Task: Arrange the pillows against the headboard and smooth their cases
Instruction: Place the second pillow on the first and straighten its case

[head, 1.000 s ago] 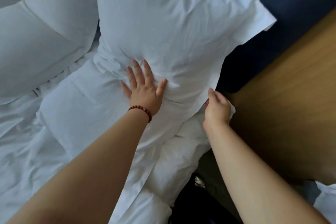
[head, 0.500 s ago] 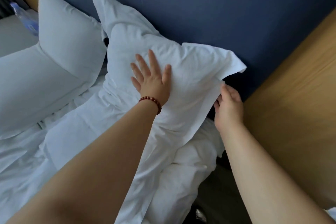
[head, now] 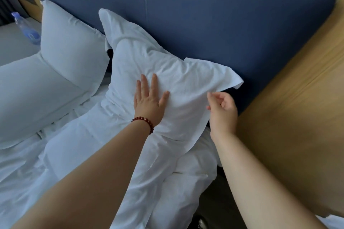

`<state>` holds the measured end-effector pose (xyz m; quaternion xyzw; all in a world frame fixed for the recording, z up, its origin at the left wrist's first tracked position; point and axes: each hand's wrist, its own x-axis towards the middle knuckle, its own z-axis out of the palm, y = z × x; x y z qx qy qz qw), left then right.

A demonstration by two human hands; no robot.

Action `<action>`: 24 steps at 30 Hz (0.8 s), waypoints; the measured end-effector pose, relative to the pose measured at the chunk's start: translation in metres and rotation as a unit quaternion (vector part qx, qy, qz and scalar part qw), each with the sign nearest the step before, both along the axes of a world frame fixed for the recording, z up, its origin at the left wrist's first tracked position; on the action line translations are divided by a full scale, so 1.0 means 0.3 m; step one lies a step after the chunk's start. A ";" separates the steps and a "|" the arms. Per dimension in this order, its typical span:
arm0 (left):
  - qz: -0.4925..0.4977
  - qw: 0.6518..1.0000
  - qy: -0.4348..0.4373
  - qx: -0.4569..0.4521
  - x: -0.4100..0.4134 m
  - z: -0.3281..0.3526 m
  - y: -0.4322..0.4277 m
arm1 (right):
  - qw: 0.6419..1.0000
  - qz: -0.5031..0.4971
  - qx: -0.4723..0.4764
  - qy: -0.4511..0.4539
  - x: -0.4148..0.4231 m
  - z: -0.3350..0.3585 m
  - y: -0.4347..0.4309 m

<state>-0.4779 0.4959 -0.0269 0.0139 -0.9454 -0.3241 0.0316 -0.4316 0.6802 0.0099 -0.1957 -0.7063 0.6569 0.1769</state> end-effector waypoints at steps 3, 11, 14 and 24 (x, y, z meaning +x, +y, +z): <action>0.002 1.000 0.002 0.021 0.044 -0.021 -0.049 | 0.998 0.056 0.034 0.018 -0.006 0.041 -0.072; 0.176 0.964 -0.043 0.193 0.069 -0.087 -0.227 | 0.936 0.249 0.232 0.087 -0.153 0.161 -0.294; 0.191 0.968 -0.019 0.162 0.004 -0.099 -0.277 | 0.848 0.354 0.376 0.121 -0.269 0.179 -0.411; 0.279 0.941 -0.069 0.179 -0.127 -0.259 -0.358 | 0.455 0.379 0.799 0.106 -0.629 0.064 -0.603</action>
